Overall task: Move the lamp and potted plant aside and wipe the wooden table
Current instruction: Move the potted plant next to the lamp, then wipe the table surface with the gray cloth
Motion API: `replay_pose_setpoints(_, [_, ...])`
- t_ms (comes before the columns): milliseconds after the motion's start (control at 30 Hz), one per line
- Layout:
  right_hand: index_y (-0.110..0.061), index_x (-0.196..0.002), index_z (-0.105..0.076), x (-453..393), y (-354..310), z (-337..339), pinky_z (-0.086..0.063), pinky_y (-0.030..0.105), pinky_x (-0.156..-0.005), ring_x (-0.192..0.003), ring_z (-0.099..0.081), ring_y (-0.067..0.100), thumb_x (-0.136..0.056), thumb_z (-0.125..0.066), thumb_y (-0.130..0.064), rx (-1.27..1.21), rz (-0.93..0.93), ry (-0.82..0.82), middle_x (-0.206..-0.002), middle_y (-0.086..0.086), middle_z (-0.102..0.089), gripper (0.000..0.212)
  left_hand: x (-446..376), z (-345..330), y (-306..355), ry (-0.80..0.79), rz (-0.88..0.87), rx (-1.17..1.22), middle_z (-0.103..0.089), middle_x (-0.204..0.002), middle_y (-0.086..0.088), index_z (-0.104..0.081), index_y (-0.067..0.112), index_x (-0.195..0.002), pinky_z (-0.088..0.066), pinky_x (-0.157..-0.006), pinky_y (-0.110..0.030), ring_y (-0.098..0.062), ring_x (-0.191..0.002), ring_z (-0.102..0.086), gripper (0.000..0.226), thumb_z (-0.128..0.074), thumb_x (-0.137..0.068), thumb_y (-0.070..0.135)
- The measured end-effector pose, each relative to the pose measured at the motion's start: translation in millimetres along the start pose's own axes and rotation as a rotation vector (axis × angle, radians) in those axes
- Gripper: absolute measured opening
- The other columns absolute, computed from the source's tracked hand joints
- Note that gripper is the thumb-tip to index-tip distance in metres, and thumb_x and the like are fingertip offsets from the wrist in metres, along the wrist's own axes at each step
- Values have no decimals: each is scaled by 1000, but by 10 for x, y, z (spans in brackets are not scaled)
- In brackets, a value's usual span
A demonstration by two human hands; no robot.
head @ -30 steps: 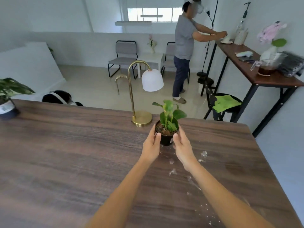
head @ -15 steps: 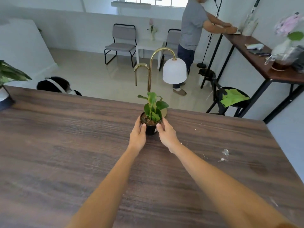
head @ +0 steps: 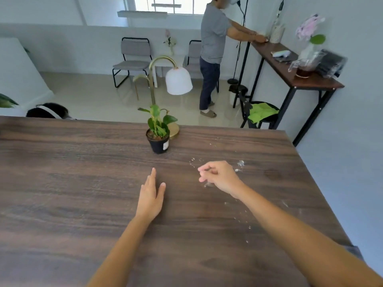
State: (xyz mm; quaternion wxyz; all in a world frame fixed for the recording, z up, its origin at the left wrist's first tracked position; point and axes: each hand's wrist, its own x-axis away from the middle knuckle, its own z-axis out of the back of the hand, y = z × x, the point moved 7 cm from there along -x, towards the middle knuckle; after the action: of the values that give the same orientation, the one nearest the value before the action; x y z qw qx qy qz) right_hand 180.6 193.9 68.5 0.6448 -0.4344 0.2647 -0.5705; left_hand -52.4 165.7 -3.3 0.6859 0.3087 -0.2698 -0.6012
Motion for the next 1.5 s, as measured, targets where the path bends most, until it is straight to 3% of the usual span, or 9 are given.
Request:
replay_pose_setpoints(200, [-24,-106,-75,1473,781,1029,-44,17,-90,-104,-65,2,-93,-62,-28,238,11,275,-103,-16,-72,18,679,-333,22,8,-68,-534,-15,-160,0,-23,19,-149,-8,-117,-46,-22,-148,-6,59,-31,-97,45])
replay_pose_setpoints(367, [-28,-149,-34,2524,1740,1311,-14,47,-118,-150,-9,25,-95,-29,-62,482,-312,389,-160,4,-22,63,844,-395,54,0,-25,-620,-11,-160,-1,-19,19,-150,-8,-118,-47,-22,-148,-4,62,-27,-97,48])
replay_pose_setpoints(467, [-38,-151,-24,2795,2058,999,-20,61,-112,-147,-19,35,-86,-4,-74,758,-447,271,-160,8,-22,77,844,-398,72,-4,-13,-622,-10,-160,0,-17,19,-150,-7,-118,-48,-22,-148,-3,61,-26,-97,47])
replay_pose_setpoints(533, [-37,-151,-25,2775,2081,923,-25,63,-109,-144,-27,36,-88,-4,-72,786,-486,266,-158,9,-28,75,840,-395,73,-4,-17,-633,-9,-160,0,-17,19,-150,-7,-118,-49,-22,-148,-3,61,-21,-97,48])
replay_pose_setpoints(767, [-37,-153,2,983,1892,1328,0,63,-115,-148,8,34,-91,-2,-65,760,-531,327,-164,9,7,68,827,-416,106,-20,-16,-651,-5,-160,2,-14,22,-151,-5,-117,-51,-20,-148,1,67,-9,-91,51])
replay_pose_setpoints(900, [-34,-154,2,-102,1295,491,5,63,-115,-147,13,37,-94,-3,-63,763,-377,182,-162,13,11,66,824,-401,93,-33,-4,-633,-6,-160,3,-15,23,-151,-6,-117,-50,-19,-148,0,61,-13,-94,45])
replay_pose_setpoints(1133, [-42,-152,-13,1423,964,-581,-3,54,-117,-150,-1,28,-98,-19,-62,778,125,28,-164,3,-6,58,791,-232,-74,-29,-12,-608,-10,-160,2,-18,19,-150,-9,-118,-49,-20,-148,-4,55,-23,-99,37])
replay_pose_setpoints(1367, [-43,-152,1,1735,1975,1172,-6,60,-117,-149,1,32,-85,6,-73,818,-535,349,-164,8,-1,74,746,-238,-94,-30,24,-633,-5,-161,2,-12,23,-151,-3,-117,-51,-22,-148,1,57,-22,-98,41])
replay_pose_setpoints(1500, [-35,-154,4,682,1591,738,3,62,-115,-148,12,36,-90,-1,-68,740,-529,315,-163,12,12,72,754,-235,-92,-33,25,-636,-8,-160,0,-15,22,-151,-3,-117,-52,-23,-148,-1,56,-25,-98,40])
